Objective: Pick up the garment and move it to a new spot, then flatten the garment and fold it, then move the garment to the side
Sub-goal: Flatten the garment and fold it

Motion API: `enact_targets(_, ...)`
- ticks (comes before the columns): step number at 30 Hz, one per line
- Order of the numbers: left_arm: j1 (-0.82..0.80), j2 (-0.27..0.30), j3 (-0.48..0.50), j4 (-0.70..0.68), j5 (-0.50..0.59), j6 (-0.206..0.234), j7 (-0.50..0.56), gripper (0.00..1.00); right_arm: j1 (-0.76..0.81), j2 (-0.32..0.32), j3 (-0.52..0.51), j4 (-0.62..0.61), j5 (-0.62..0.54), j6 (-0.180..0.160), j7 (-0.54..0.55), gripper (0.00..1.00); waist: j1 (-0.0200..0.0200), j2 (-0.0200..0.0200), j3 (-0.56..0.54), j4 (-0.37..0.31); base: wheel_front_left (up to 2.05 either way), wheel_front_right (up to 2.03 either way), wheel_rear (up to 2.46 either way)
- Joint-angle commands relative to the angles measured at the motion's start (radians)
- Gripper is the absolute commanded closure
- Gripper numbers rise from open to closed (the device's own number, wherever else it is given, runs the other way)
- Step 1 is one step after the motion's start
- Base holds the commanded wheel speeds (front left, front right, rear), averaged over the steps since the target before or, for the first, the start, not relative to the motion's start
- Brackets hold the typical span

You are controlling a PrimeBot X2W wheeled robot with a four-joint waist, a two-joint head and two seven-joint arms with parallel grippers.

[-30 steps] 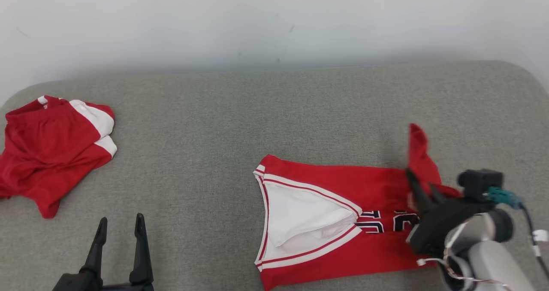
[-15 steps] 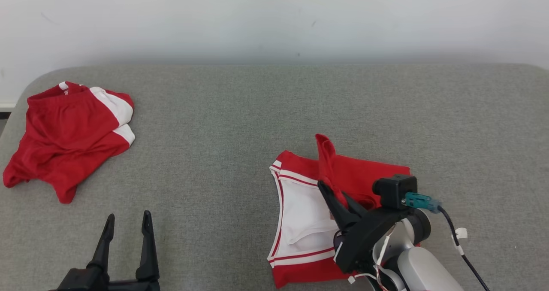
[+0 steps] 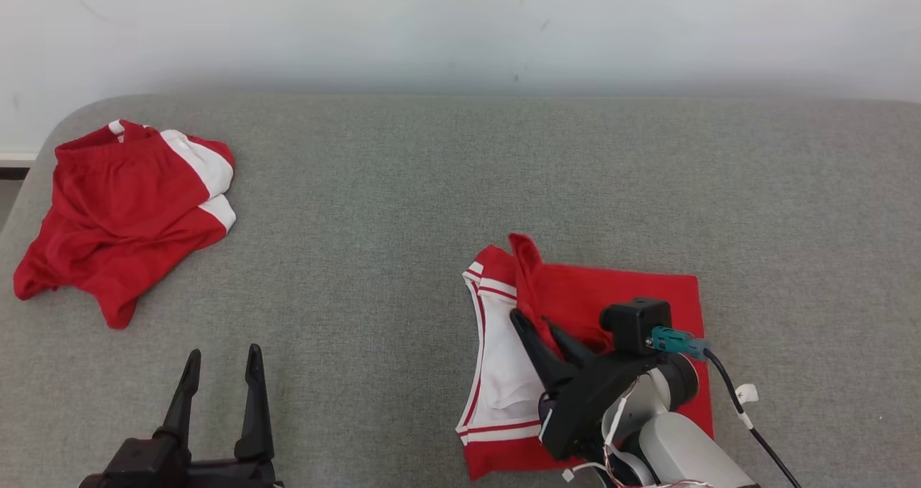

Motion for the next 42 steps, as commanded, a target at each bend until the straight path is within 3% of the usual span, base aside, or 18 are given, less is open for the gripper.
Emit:
enact_targets(1, -0.013, -0.001, 0.000, 0.004, -0.009, 0.001, -0.003, 0.00, -0.014, 0.003, 0.010, 0.001, 0.013, -0.002, -0.021, 0.00, 0.0000, -0.0001, -0.002, -0.004, 0.00, 0.00, 0.00)
enact_targets(6, -0.008, -0.002, 0.005, 0.007, -0.004, -0.002, -0.003, 0.00, -0.041, 0.000, -0.008, -0.017, -0.004, -0.002, -0.108, 0.00, 0.0000, -0.0001, -0.010, -0.019, 0.00, 0.00, 0.00)
enact_targets(13, 0.008, -0.002, 0.009, 0.011, 0.005, -0.007, -0.003, 0.00, -0.039, -0.055, -0.070, -0.061, -0.025, -0.002, -0.181, 0.00, 0.0000, -0.0001, -0.026, -0.032, 0.00, 0.00, 0.00)
enact_targets(21, 0.023, -0.001, 0.021, 0.009, 0.012, -0.011, -0.003, 0.00, 0.051, -0.135, -0.199, -0.125, -0.047, -0.002, -0.237, 0.00, 0.0000, -0.0001, -0.053, -0.040, 0.00, 0.00, 0.00)
enact_targets(30, 0.041, -0.001, 0.027, 0.003, 0.015, -0.015, -0.003, 0.00, 0.180, -0.157, -0.306, -0.154, -0.063, -0.003, -0.253, 0.00, 0.0000, -0.0001, -0.073, -0.045, 0.00, 0.00, 0.00)
enact_targets(31, 0.041, -0.001, 0.026, 0.002, 0.016, -0.016, -0.003, 0.00, 0.187, -0.159, -0.308, -0.146, -0.061, -0.003, -0.246, 0.59, 0.0000, -0.0001, -0.073, -0.044, 0.00, 0.00, 0.00)
enact_targets(32, 0.040, -0.002, 0.025, 0.002, 0.016, -0.016, -0.003, 0.00, 0.190, -0.163, -0.306, -0.138, -0.062, -0.003, -0.242, 1.00, 0.0000, -0.0001, -0.073, -0.042, 0.00, 0.00, 0.00)
enact_targets(42, 0.014, -0.001, 0.020, 0.002, 0.031, -0.021, -0.003, 0.00, 0.123, -0.193, -0.202, 0.056, -0.076, -0.003, -0.256, 1.00, 0.0000, -0.0001, -0.061, 0.002, 0.00, 0.00, 0.00)
